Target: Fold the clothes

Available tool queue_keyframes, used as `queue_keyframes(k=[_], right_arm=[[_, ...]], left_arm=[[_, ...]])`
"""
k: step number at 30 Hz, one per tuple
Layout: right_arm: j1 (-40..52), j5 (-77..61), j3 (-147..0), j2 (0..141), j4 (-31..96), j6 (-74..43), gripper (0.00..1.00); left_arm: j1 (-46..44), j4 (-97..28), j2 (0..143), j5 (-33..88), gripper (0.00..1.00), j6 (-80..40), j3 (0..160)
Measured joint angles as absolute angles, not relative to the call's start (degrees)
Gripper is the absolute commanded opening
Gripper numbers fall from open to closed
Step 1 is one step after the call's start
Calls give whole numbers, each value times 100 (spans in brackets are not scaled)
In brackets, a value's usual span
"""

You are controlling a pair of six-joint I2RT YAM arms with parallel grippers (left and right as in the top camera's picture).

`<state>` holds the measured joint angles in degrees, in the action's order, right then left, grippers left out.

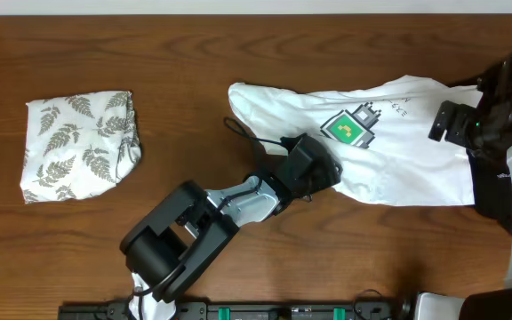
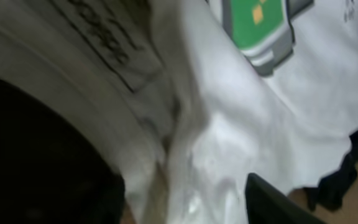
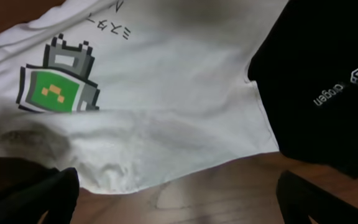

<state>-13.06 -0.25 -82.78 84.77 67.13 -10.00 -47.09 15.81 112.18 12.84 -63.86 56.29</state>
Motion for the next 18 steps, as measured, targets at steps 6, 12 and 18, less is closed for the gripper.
queue_keyframes(k=[6, 12, 18], right_arm=[[-1306, -27, -8278, 8479, 6777, -1000, 99], [-1306, -45, -8278, 8477, 6792, -1000, 99], [-1306, -47, -8278, 8479, 6792, -998, 99]], left_arm=[[-4709, 1566, 11240, 1007, 52, -6479, 5629], [-4810, 1503, 11240, 810, 52, -6711, 5636], [-5124, 1350, 11238, 681, 52, -6971, 5699]])
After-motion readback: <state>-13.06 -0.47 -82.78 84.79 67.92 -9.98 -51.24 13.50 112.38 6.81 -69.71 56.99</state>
